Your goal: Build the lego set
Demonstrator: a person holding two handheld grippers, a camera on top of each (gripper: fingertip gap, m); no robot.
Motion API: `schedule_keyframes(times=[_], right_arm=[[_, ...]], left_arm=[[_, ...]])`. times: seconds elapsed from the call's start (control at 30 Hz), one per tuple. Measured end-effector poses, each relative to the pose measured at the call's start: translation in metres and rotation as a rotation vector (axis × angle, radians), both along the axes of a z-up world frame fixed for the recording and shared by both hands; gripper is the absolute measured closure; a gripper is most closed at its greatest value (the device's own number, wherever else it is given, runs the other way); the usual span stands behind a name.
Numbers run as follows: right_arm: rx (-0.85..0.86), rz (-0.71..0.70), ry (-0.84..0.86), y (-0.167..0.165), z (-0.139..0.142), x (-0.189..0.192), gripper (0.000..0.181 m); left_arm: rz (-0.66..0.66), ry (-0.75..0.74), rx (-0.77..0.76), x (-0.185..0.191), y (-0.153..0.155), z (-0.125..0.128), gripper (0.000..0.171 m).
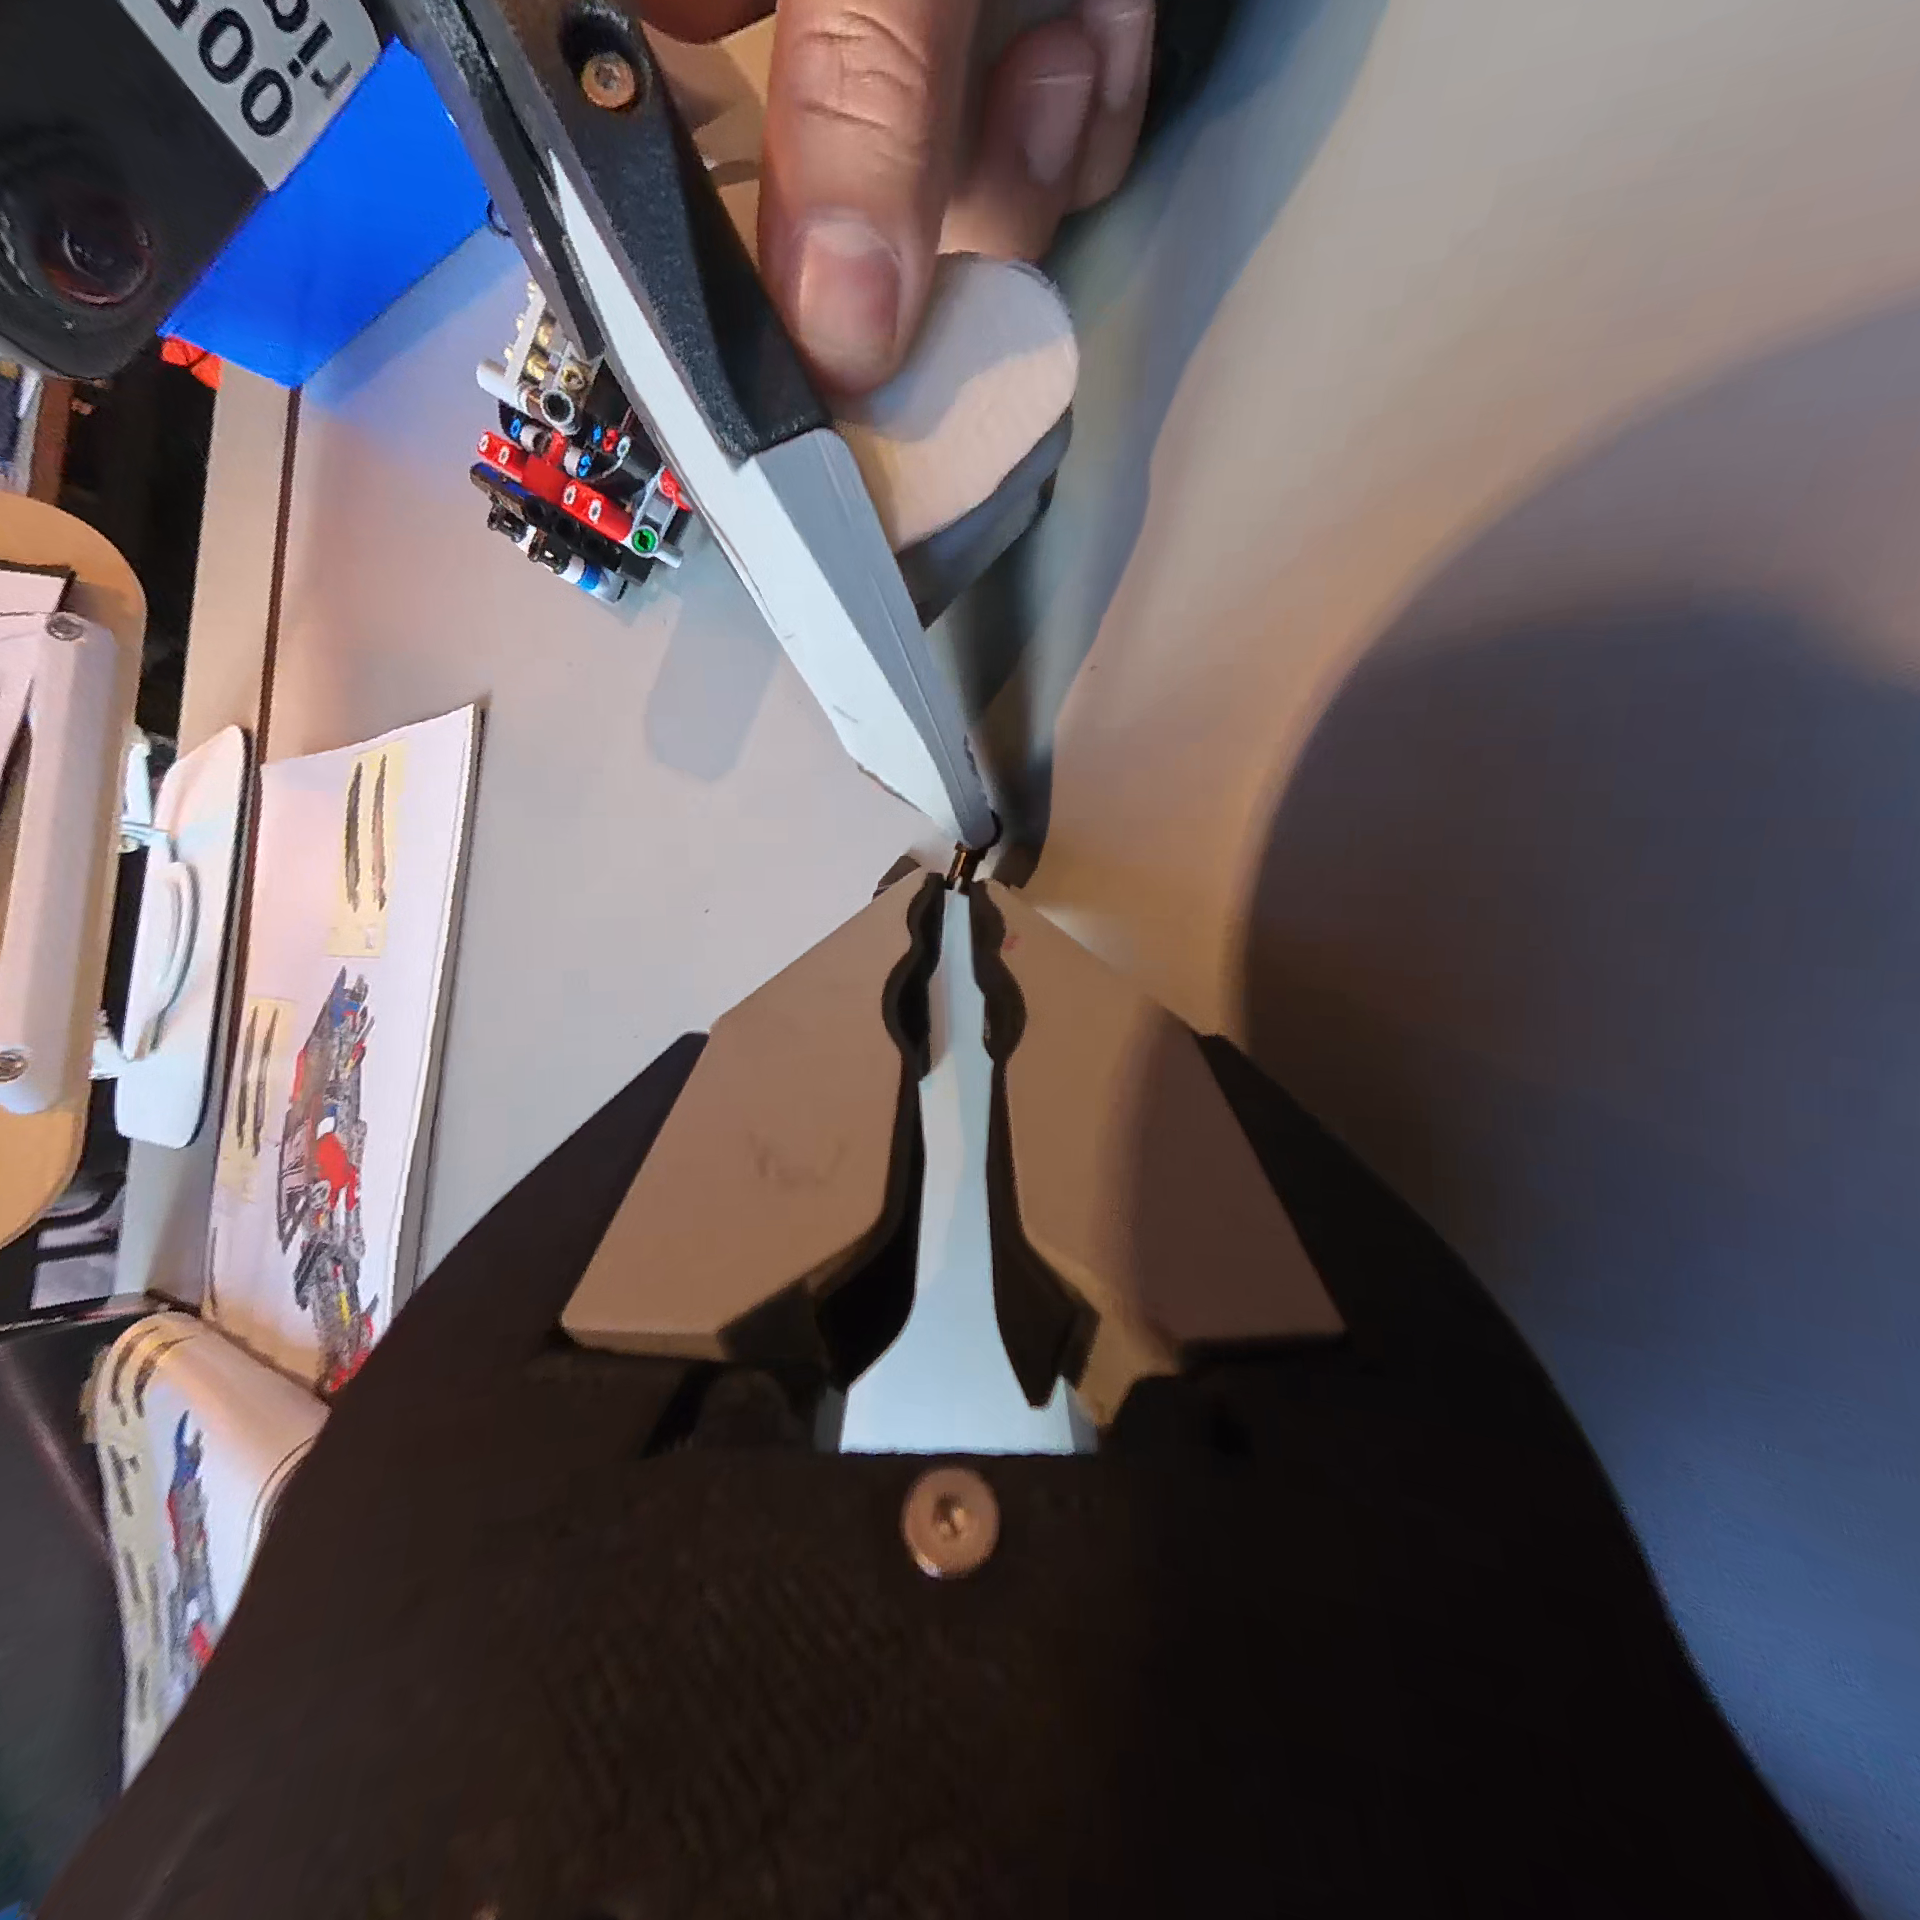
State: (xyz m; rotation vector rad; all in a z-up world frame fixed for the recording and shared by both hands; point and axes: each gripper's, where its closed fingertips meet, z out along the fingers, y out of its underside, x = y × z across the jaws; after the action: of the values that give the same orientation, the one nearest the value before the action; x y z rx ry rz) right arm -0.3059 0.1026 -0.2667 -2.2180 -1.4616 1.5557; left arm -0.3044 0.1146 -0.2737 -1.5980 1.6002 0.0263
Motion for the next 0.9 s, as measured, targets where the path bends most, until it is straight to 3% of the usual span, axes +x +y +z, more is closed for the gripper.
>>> schedule_keyframes(times=[0.2,0.47,0.6,0.8,0.9], right_arm=[[0.006,-0.022,0.001,0.003,0.001,0.002,0.178],[0.047,-0.009,0.010,-0.001,0.001,0.003,0.178],[0.203,0.052,0.053,-0.011,0.005,0.006,0.164],[0.628,0.146,0.014,-0.008,-0.004,0.015,0.177],[0.742,0.153,-0.002,-0.005,-0.006,0.014,0.180]], left_arm=[[-0.006,-0.037,0.028,0.000,0.003,0.007,0.158],[-0.072,0.039,0.108,0.006,-0.002,0.001,0.169],[-0.134,0.073,0.166,0.007,-0.004,0.000,0.169],[-0.269,0.275,0.496,0.012,-0.006,0.001,0.169],[-0.257,0.277,0.516,0.012,-0.003,0.002,0.169]])
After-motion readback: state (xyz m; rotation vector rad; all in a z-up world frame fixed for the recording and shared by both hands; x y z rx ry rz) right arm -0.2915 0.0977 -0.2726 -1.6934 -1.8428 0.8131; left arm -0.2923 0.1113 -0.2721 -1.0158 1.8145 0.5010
